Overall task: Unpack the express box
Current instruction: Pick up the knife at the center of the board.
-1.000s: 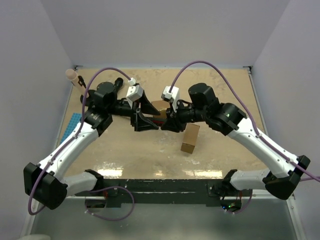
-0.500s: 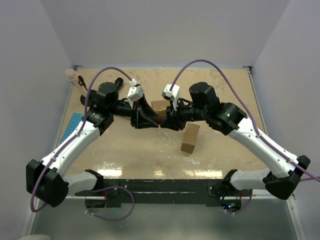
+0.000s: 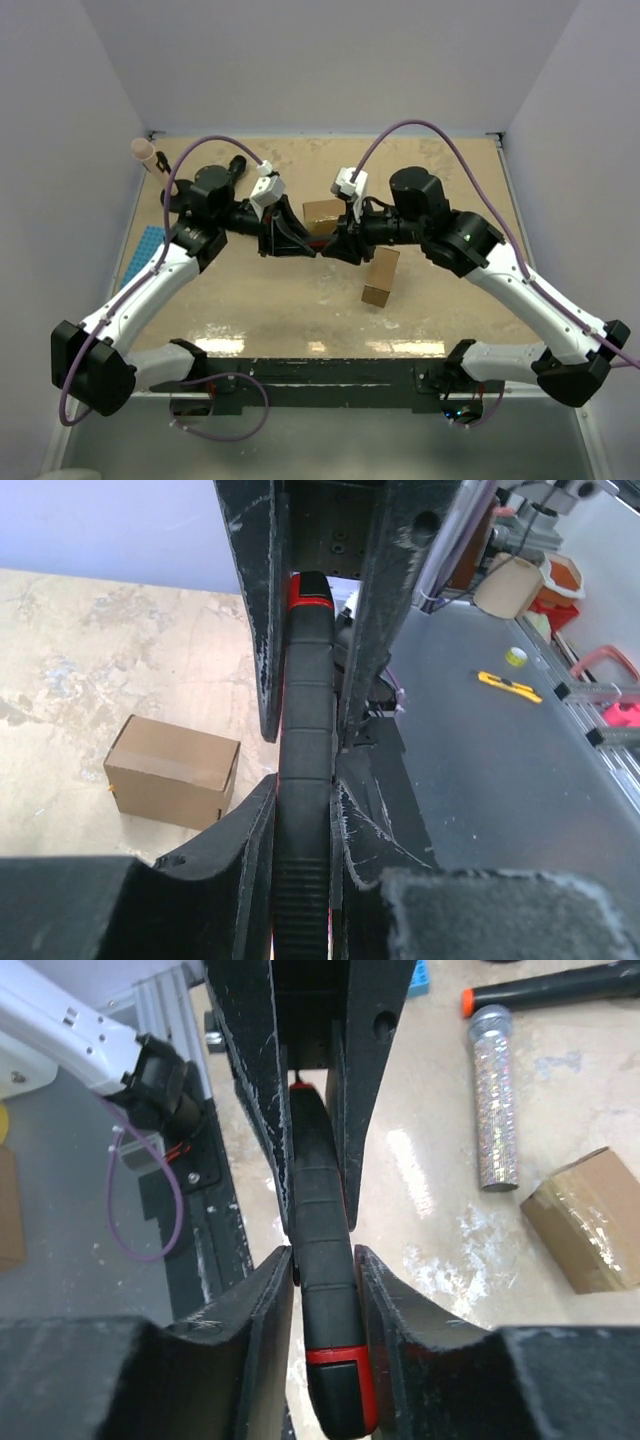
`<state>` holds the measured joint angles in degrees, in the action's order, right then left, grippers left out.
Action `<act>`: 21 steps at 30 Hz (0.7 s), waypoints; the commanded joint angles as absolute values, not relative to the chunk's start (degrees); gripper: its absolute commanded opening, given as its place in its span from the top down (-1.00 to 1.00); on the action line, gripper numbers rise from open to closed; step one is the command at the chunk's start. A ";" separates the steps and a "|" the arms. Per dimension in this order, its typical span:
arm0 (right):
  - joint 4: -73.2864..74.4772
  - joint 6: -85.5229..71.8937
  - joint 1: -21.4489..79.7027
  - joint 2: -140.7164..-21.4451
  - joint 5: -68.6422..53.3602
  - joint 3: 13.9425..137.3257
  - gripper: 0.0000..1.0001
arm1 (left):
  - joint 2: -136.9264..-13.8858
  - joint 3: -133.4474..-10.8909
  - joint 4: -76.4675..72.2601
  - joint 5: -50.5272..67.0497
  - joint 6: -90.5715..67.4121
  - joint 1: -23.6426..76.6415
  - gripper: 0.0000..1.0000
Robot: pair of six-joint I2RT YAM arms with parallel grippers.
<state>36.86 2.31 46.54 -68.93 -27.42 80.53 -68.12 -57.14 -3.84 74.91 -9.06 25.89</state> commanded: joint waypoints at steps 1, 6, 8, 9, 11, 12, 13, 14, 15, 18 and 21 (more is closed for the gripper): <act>23.31 -4.29 46.49 -65.66 -24.44 78.32 0.26 | -66.80 -54.50 -11.15 69.52 -16.86 25.49 1.00; 16.89 -9.40 46.49 -64.16 -24.61 74.63 -0.28 | -66.18 -52.38 -19.15 68.73 -22.75 25.49 1.00; 13.46 -11.86 46.49 -63.11 -24.52 72.69 -0.48 | -66.18 -52.38 -21.25 68.38 -23.73 25.49 1.00; 12.49 -13.34 46.49 -62.76 -23.65 72.16 -0.48 | -66.18 -52.12 -22.31 68.03 -25.38 25.49 1.00; 9.07 -15.02 46.49 -61.18 -22.68 69.79 -0.49 | -65.92 -51.51 -27.65 67.33 -27.85 25.49 1.00; 7.83 -16.86 46.49 -60.48 -21.63 68.92 -0.49 | -65.66 -50.46 -30.21 67.15 -31.08 25.49 1.00; 4.60 -18.09 46.49 -59.60 -20.75 66.56 -0.49 | -65.57 -49.84 -32.67 66.28 -32.85 25.49 1.00; 1.96 -19.41 46.49 -57.68 -20.57 64.79 -0.50 | -65.65 -49.40 -36.87 65.83 -34.44 25.49 1.00; 0.28 -22.38 46.41 -56.87 -19.35 63.12 -0.50 | -65.57 -48.44 -38.91 65.40 -37.32 25.49 1.00; -10.51 -27.66 46.49 -54.06 -17.76 57.06 -0.50 | -66.35 -45.81 -51.99 65.04 -46.71 25.49 1.00; -18.50 -31.36 46.49 -52.39 -15.47 51.79 -0.50 | -67.93 -43.86 -63.87 64.60 -54.90 25.49 1.00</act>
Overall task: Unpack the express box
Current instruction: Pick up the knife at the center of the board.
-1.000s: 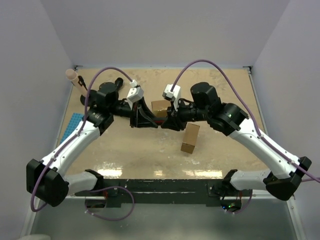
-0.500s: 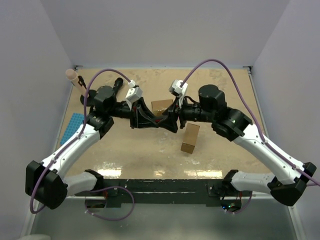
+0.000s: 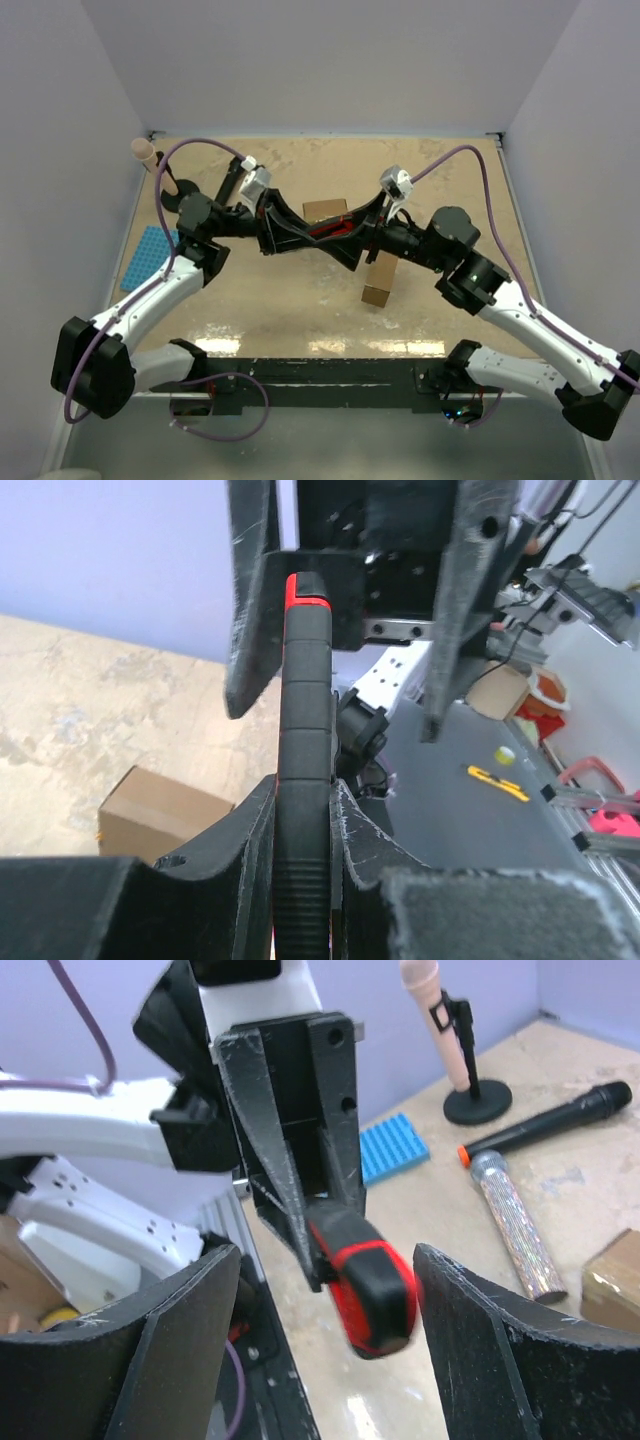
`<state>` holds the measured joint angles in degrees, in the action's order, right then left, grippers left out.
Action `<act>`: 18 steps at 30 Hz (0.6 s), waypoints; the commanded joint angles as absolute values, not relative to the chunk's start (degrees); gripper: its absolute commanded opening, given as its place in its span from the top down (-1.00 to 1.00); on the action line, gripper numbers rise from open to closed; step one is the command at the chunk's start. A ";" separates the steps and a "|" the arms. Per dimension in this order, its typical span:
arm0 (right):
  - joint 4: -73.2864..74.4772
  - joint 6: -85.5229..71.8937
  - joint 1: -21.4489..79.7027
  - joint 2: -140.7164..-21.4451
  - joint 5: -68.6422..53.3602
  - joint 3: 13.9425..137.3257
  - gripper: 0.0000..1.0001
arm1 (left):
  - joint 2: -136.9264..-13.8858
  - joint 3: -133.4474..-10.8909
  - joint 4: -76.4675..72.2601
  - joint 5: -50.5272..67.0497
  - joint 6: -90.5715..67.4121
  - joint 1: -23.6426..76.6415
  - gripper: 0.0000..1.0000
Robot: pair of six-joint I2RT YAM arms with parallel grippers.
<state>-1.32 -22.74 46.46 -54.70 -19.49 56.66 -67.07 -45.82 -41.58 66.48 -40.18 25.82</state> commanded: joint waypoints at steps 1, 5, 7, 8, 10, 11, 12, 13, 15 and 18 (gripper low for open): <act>-19.85 -32.07 46.49 -52.30 -14.95 51.25 -0.50 | -68.37 -43.60 -65.90 64.60 -56.58 25.58 1.00; -22.76 -32.96 46.49 -54.04 -15.73 51.59 -0.43 | -70.57 -42.72 -75.39 64.60 -63.88 25.58 1.00; -22.85 -32.78 46.41 -55.98 -16.26 52.99 -0.42 | -71.63 -42.54 -77.07 64.43 -65.30 25.66 1.00; -22.94 -32.87 46.58 -56.68 -17.13 53.35 -0.38 | -71.98 -42.54 -79.08 64.34 -66.78 25.66 1.00; -25.13 -33.92 46.49 -58.17 -17.57 53.18 -0.34 | -73.12 -42.63 -81.03 64.16 -68.11 26.10 1.00; -25.92 -34.36 46.41 -58.53 -17.84 53.09 -0.27 | -73.47 -42.71 -82.25 63.99 -69.07 26.19 1.00; -26.88 -35.06 46.49 -59.06 -18.02 53.00 -0.22 | -74.17 -42.71 -82.87 63.64 -69.43 26.37 1.00; -27.33 -35.42 46.49 -59.85 -18.37 52.82 -0.12 | -74.44 -42.80 -84.19 63.46 -69.78 26.72 1.00; -28.82 -36.12 46.49 -60.38 -18.37 52.39 -0.05 | -75.32 -42.89 -85.07 63.02 -70.66 27.16 1.00; -30.14 -36.74 46.49 -60.91 -18.02 51.86 -0.01 | -75.93 -43.24 -85.34 62.41 -70.66 28.03 1.00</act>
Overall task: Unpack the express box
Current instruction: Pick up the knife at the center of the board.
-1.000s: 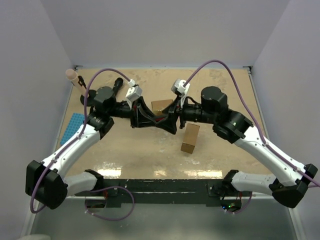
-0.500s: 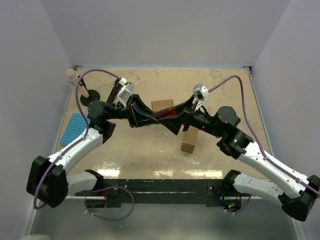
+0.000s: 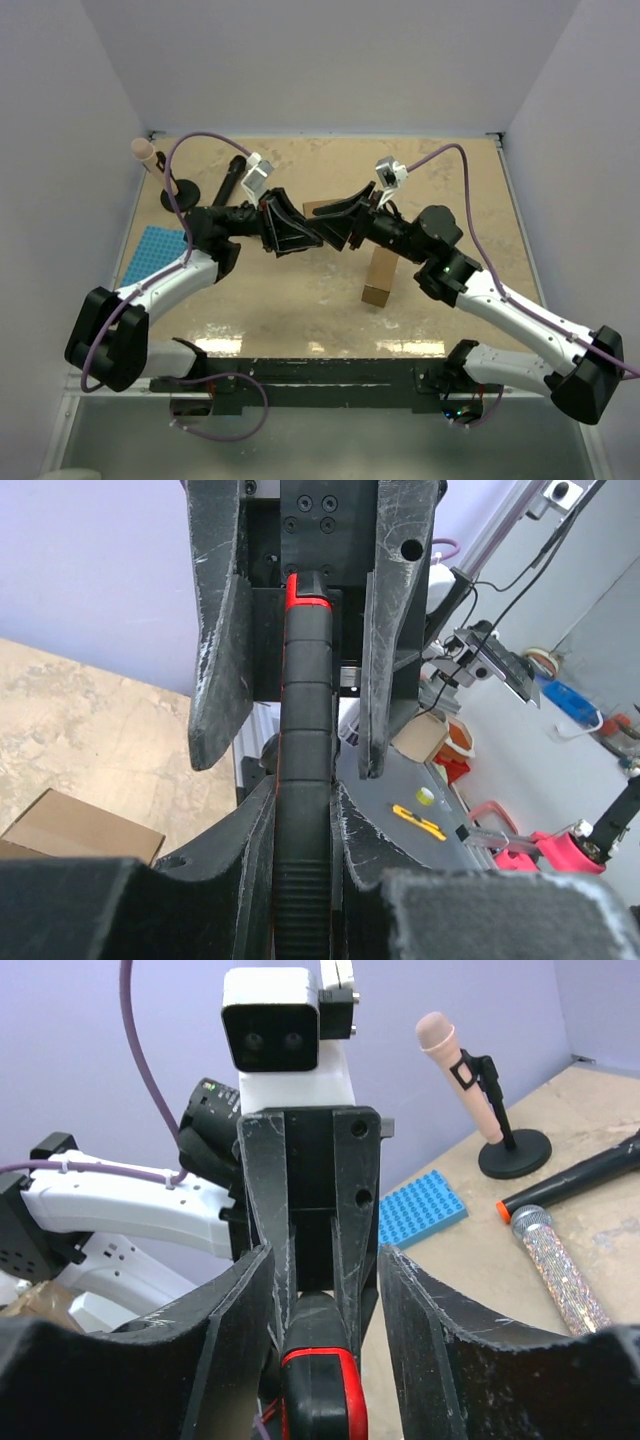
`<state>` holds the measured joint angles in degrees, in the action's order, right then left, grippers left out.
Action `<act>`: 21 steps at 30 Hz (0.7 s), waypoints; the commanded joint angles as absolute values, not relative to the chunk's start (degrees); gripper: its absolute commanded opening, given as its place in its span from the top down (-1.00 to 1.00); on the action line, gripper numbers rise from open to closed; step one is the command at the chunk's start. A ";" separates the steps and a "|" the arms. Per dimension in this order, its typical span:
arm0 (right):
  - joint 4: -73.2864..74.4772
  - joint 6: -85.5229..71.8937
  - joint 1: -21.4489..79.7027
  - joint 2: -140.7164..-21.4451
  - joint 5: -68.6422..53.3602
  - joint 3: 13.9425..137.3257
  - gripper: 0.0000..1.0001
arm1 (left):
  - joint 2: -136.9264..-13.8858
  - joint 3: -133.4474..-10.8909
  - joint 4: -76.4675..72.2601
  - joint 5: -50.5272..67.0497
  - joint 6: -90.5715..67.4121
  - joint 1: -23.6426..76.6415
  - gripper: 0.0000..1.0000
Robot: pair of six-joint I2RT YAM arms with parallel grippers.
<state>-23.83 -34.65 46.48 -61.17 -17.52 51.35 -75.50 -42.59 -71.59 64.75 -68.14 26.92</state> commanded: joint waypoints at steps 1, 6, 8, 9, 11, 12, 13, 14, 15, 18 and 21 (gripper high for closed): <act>-30.41 -36.83 46.49 -61.17 -18.10 51.68 0.02 | -76.20 -43.33 -85.43 62.23 -70.58 28.39 1.00; -31.55 -37.71 46.50 -61.00 -18.11 50.19 0.10 | -76.55 -43.51 -85.87 61.26 -70.31 28.74 1.00; -30.85 -37.36 46.58 -60.73 -18.37 50.19 0.07 | -76.55 -43.77 -85.52 61.17 -69.79 28.74 1.00; -29.89 -37.18 46.58 -60.56 -18.28 50.10 0.01 | -76.55 -43.86 -85.26 61.17 -69.61 28.74 1.00; -28.75 -36.83 46.49 -59.42 -17.67 49.31 -0.11 | -76.55 -44.30 -84.46 61.26 -69.00 28.74 1.00; -28.57 -36.74 46.58 -58.98 -17.41 49.13 -0.12 | -76.55 -44.47 -84.20 61.35 -68.82 28.65 1.00; -28.13 -36.48 46.58 -58.71 -17.23 48.96 -0.13 | -76.38 -44.73 -83.16 61.26 -68.21 28.65 1.00; -27.25 -36.21 46.50 -58.45 -17.23 48.69 -0.13 | -76.38 -45.00 -82.62 61.43 -67.86 28.65 1.00; -26.90 -36.04 46.58 -57.93 -17.23 48.60 -0.13 | -76.29 -45.09 -82.10 61.61 -67.59 28.65 1.00; -26.02 -35.77 46.58 -57.40 -17.93 48.34 -0.09 | -76.29 -45.35 -81.56 62.05 -67.15 28.65 1.00; -24.09 -35.07 46.58 -57.04 -18.19 48.43 -0.03 | -76.20 -45.62 -80.95 62.57 -67.15 28.56 1.00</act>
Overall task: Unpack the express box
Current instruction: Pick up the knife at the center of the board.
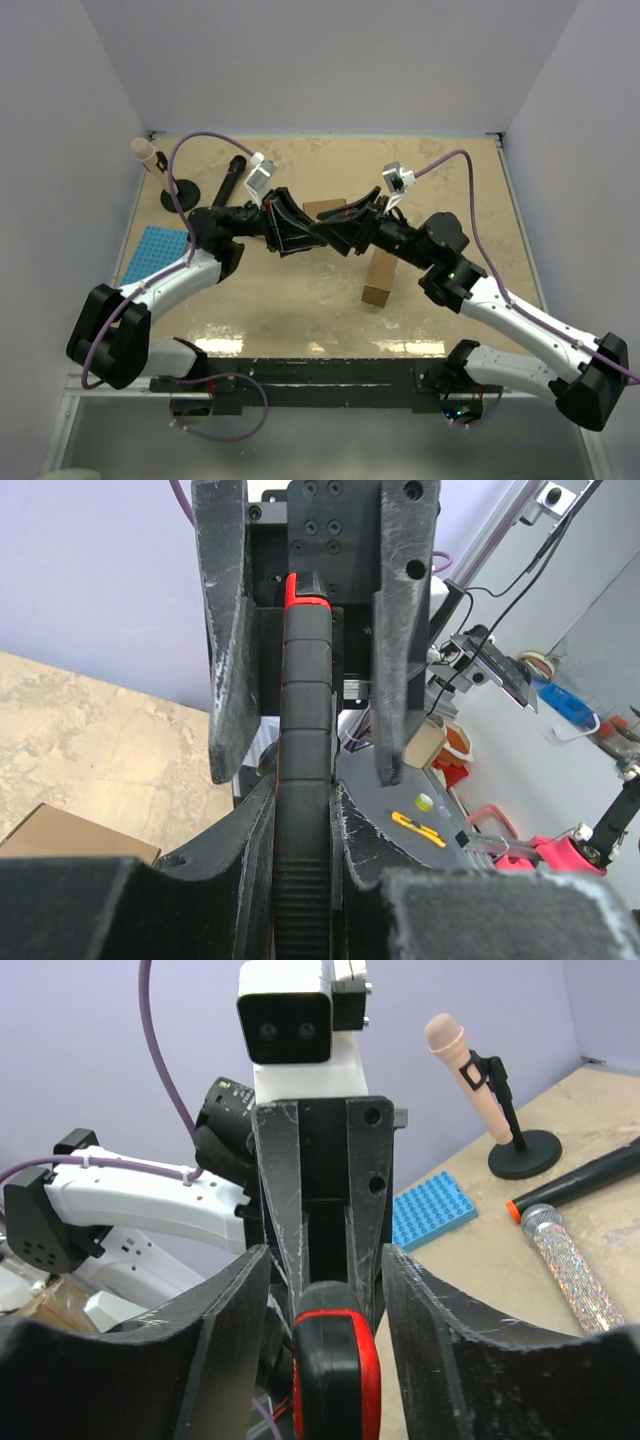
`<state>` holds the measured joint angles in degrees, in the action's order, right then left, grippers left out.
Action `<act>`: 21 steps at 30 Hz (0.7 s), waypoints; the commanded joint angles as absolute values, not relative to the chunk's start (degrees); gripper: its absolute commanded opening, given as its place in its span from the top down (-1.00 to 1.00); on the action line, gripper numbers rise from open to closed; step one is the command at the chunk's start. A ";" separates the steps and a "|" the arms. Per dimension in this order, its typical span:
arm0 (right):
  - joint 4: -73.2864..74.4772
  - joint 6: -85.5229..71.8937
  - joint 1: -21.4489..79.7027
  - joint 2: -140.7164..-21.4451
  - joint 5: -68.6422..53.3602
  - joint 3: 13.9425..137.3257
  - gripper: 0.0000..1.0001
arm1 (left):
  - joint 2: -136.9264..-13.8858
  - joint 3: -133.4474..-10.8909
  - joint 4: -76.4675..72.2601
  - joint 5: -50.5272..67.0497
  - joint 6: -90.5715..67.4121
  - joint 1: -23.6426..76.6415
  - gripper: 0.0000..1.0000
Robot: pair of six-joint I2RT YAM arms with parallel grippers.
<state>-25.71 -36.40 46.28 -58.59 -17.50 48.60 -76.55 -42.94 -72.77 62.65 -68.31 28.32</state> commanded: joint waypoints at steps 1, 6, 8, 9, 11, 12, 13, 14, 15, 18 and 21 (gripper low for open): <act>-24.08 -34.81 46.50 -56.52 -17.93 48.17 0.00 | -76.29 -45.62 -80.86 62.75 -67.15 28.56 1.00; -23.99 -34.45 46.49 -56.25 -18.10 47.55 0.18 | -76.29 -45.70 -80.42 63.63 -67.15 28.56 1.00; -24.34 -34.45 46.49 -56.42 -18.02 47.46 0.23 | -76.38 -45.62 -80.42 63.81 -67.24 28.65 1.00; -24.43 -34.45 46.58 -56.51 -18.02 47.46 0.31 | -76.38 -45.53 -80.51 64.07 -67.32 28.65 1.00; -24.70 -34.54 46.58 -57.04 -18.28 47.64 0.38 | -76.29 -45.26 -80.77 64.16 -67.67 28.65 1.00; -24.70 -34.63 46.58 -57.22 -18.46 47.64 0.46 | -76.29 -45.26 -81.12 64.42 -67.85 28.65 1.00; -24.78 -34.63 46.58 -57.48 -18.81 47.72 0.50 | -76.29 -45.09 -81.38 64.51 -68.11 28.65 1.00; -24.79 -34.63 46.58 -57.83 -18.90 47.72 0.56 | -76.20 -45.00 -81.39 64.60 -68.20 28.65 1.00; -24.70 -34.63 46.58 -57.92 -19.07 47.72 0.73 | -76.29 -45.00 -81.56 64.95 -68.29 28.65 1.00; -23.73 -34.72 46.50 -58.53 -19.42 48.07 1.00 | -76.29 -44.82 -81.56 65.83 -68.55 28.65 1.00; -20.93 -33.14 46.58 -57.84 -18.03 48.78 1.00 | -76.64 -45.17 -79.47 66.70 -68.21 28.57 0.25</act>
<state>-23.90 -35.03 46.46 -57.71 -18.61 47.72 -76.77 -43.57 -72.73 64.58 -68.25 28.14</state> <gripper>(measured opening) 0.283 0.265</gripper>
